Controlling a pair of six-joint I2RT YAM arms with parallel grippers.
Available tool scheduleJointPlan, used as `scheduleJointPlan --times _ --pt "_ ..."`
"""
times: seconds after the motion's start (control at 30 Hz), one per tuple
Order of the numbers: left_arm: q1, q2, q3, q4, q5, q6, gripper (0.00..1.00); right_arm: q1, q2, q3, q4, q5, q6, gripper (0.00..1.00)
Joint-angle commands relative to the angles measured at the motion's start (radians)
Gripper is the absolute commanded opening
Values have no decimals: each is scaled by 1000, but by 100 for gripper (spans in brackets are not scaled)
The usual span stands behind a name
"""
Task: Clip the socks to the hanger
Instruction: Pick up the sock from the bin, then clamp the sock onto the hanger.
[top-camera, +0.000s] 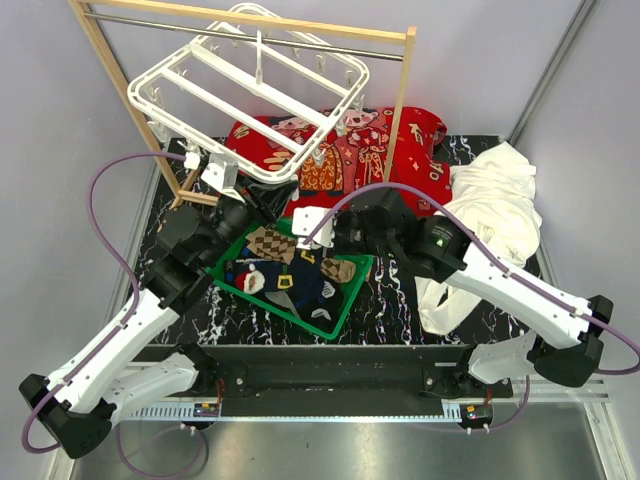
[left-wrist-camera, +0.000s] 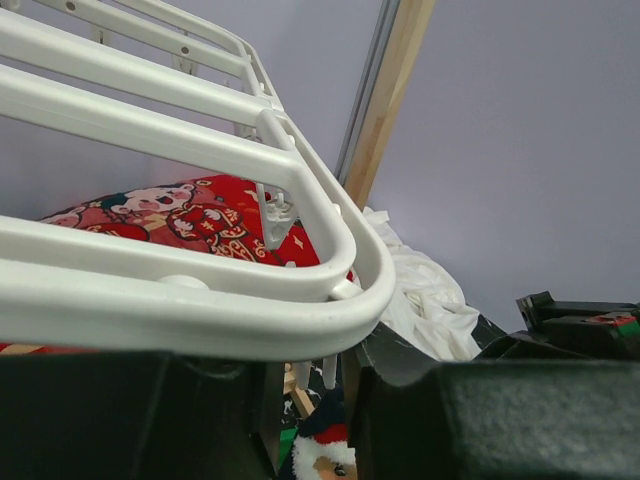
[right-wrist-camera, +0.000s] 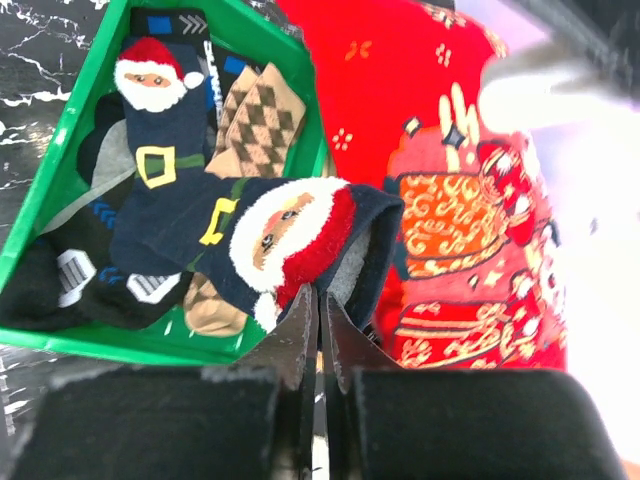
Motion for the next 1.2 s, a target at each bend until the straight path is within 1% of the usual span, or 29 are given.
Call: scheduleJointPlan --times 0.0,0.17,0.23,0.37,0.67,0.97,1.17 --pt "1 14 38 65 35 -18 0 8 33 76 1 -44 -95 0" --pt "1 14 18 94 58 1 0 8 33 87 18 -47 -137 0" --pt "1 11 9 99 57 5 0 8 16 82 27 -94 -152 0" --pt "1 9 -3 116 78 14 0 10 -13 53 50 -128 -247 0" --pt "1 5 29 94 150 59 0 8 -41 54 78 -113 -351 0" --pt "1 3 38 77 229 82 0 8 -61 50 124 -119 -384 0" --pt "1 -3 36 67 255 85 0 7 -59 40 142 -105 -394 0"
